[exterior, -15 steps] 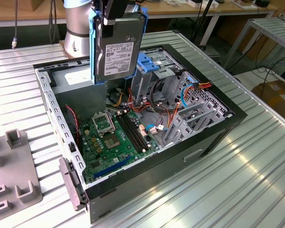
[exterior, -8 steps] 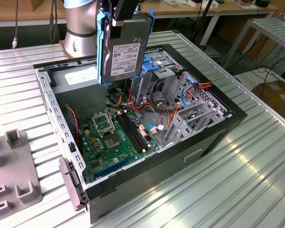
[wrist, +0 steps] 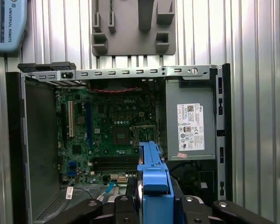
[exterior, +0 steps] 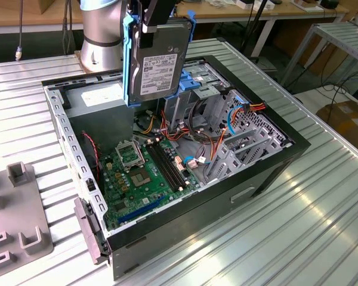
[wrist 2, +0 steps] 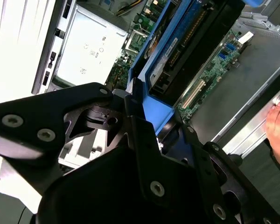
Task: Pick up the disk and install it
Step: 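Insert the disk into the insertion slot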
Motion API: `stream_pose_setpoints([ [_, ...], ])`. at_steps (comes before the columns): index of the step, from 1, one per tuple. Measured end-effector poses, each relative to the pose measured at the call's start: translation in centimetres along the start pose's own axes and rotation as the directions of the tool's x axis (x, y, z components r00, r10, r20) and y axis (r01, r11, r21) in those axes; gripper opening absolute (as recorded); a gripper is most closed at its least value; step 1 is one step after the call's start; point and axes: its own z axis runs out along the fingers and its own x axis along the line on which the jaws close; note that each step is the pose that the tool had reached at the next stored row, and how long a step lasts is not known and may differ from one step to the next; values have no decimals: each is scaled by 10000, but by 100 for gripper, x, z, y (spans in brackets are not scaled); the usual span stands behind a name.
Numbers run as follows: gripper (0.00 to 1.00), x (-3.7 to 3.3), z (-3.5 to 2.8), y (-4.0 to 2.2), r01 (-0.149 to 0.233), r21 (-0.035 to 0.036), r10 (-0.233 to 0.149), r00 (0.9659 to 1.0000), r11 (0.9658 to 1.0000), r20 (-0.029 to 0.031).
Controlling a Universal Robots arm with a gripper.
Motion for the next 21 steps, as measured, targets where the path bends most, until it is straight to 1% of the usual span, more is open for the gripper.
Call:
stream_pose_setpoints([
  [3, 37, 6, 0, 0, 0, 0, 0, 10000, 10000, -3],
  [5, 37, 24, 0, -1, 0, 18, 0, 10000, 10000, -3],
  [7, 37, 51, 3, -3, -1, 18, 1, 10000, 10000, -5],
  [9, 37, 108, 9, -6, -1, 19, 1, 10000, 10000, -8],
  [11, 37, 216, 26, -14, -1, 20, 1, 10000, 10000, -13],
  [16, 37, 395, 52, -44, -1, 20, 1, 10000, 10000, -11],
  [17, 37, 417, 56, -49, 0, 21, 0, 10000, 10000, -12],
  [21, 37, 498, 74, -69, -1, 21, 1, 10000, 10000, -55],
])
